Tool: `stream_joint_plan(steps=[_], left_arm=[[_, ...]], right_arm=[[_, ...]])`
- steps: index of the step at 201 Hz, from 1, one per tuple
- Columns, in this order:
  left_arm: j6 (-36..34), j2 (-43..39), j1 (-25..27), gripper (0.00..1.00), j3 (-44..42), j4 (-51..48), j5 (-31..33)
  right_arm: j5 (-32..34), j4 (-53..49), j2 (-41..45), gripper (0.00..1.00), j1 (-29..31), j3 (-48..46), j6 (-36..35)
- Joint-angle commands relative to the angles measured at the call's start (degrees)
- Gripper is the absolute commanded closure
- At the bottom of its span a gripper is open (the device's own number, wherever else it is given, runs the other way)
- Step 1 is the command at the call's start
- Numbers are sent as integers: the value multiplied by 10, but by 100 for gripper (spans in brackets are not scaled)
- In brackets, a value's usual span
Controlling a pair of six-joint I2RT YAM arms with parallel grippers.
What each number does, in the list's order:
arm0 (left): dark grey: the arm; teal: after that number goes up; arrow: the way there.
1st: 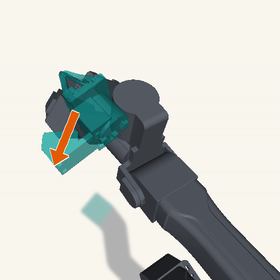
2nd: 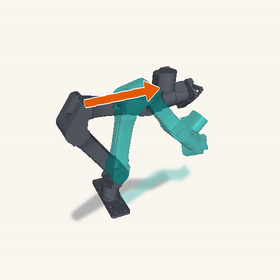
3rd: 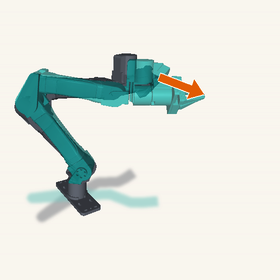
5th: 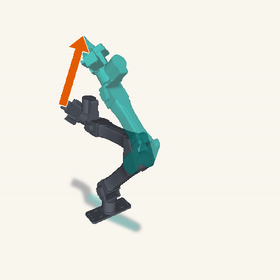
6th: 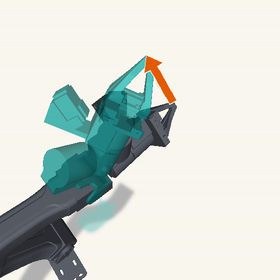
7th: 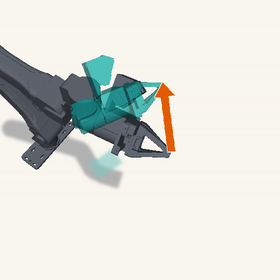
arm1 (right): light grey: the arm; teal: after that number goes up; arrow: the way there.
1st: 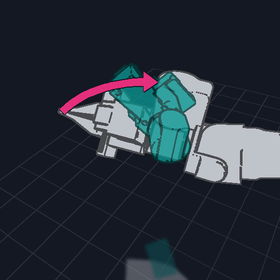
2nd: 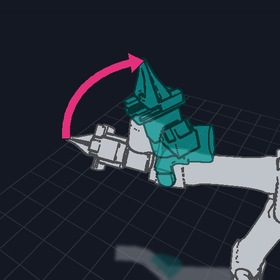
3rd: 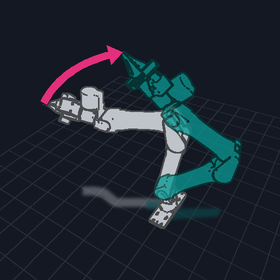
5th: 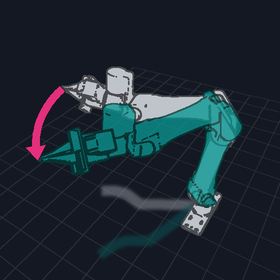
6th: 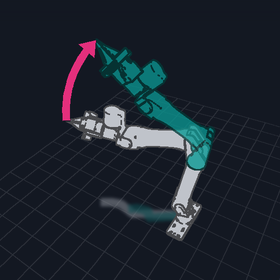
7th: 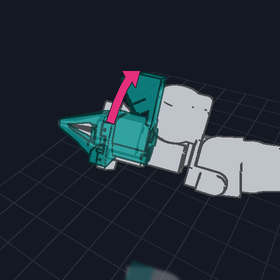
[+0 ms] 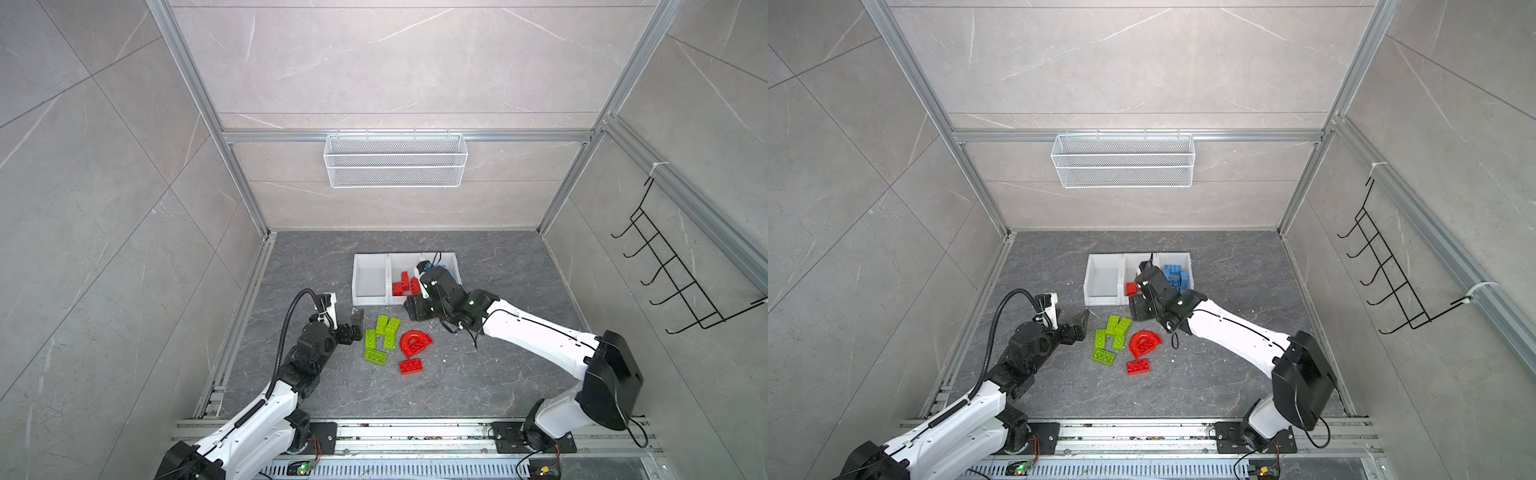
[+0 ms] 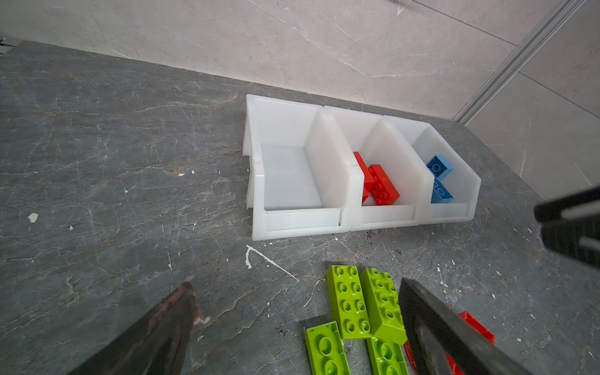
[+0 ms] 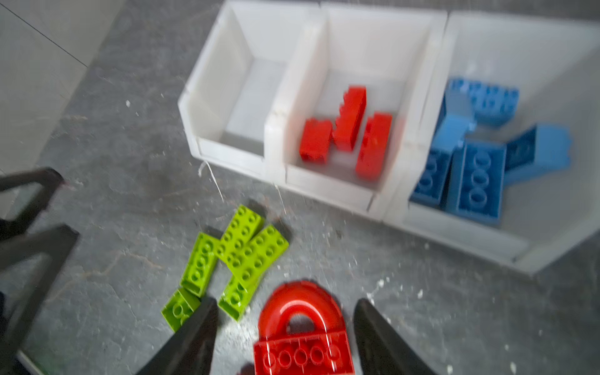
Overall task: Sort the legos into containers by color
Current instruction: 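Lower the right gripper onto the red brick lying on the red arch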
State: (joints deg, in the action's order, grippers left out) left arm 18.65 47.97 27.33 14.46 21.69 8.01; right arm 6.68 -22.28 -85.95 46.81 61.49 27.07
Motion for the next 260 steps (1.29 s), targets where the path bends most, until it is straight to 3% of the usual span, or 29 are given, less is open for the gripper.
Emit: stream_joint_plan(steps=[1,25,60,192,260], left_arm=[[1,-1,-3,0,8,11,5],[0,8,-3,0,9,12,4],[0,14,-3,0,10,15,4],[-1,13,-3,0,10,15,5],[-2,10,-3,0,10,12,8]], right_arm=[[16,-3,22,31,28,-73,61],[13,30,39,32,47,-140,106],[-7,127,33,32,52,-194,116],[-14,201,-23,33,49,-211,150],[-50,211,-98,30,12,-140,93]])
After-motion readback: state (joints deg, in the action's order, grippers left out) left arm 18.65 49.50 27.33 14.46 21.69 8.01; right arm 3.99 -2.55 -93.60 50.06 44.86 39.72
